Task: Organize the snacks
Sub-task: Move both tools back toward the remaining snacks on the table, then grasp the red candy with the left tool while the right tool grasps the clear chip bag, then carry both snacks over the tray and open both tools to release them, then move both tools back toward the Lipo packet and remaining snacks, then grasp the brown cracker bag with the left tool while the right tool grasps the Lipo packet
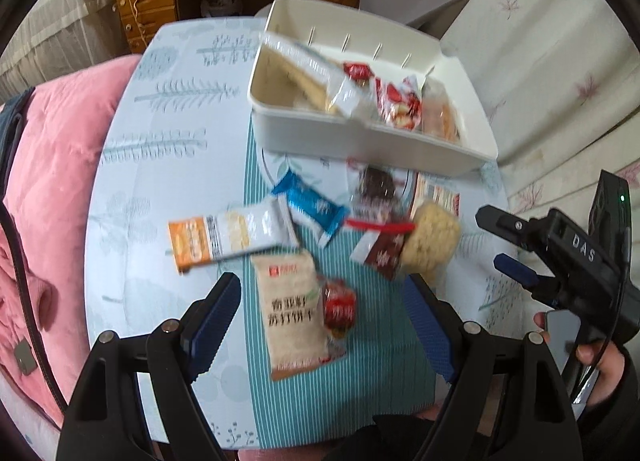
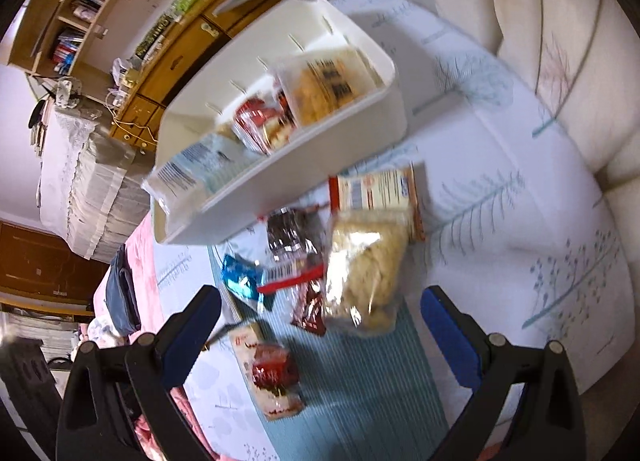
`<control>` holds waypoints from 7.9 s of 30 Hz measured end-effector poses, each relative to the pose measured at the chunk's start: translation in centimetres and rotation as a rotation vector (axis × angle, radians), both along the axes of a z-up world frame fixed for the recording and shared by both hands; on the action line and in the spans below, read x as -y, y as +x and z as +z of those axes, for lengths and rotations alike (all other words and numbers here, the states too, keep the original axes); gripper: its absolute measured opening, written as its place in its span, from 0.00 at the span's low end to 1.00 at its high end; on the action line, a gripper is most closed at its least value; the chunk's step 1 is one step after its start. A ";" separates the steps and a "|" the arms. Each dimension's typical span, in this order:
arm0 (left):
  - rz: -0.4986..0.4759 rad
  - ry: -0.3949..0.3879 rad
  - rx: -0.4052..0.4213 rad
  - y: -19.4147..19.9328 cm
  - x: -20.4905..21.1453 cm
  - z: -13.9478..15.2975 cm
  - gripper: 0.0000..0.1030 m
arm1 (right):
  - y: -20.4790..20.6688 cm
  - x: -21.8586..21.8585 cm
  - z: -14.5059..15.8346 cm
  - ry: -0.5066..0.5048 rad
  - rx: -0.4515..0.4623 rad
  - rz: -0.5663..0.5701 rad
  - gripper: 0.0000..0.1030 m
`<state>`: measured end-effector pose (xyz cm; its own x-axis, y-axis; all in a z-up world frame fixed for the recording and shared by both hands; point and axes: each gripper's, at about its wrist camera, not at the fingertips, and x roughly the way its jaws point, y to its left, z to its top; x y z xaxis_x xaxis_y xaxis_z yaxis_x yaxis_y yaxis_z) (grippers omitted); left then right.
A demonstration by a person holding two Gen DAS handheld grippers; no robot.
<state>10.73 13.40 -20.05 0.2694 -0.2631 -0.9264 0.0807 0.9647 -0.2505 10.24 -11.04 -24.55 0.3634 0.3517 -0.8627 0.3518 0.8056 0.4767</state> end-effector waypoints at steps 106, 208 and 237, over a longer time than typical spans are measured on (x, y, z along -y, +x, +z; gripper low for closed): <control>0.260 -0.089 0.070 11.8 8.6 6.6 0.33 | 12.8 11.0 6.3 0.178 0.027 0.163 0.55; 0.443 0.221 -0.159 1.6 1.4 -14.1 0.77 | 5.7 -0.8 -7.3 -0.455 0.375 0.986 0.74; 0.366 0.119 -0.047 1.7 -3.0 -7.2 0.52 | 1.9 -0.2 -4.6 -0.283 0.147 0.745 0.48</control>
<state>12.44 16.38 -27.25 0.2818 -0.0472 -0.9583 -0.2835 0.9501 -0.1302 12.10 -10.88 -29.16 0.2363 0.3215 -0.9169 -0.3753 0.9006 0.2191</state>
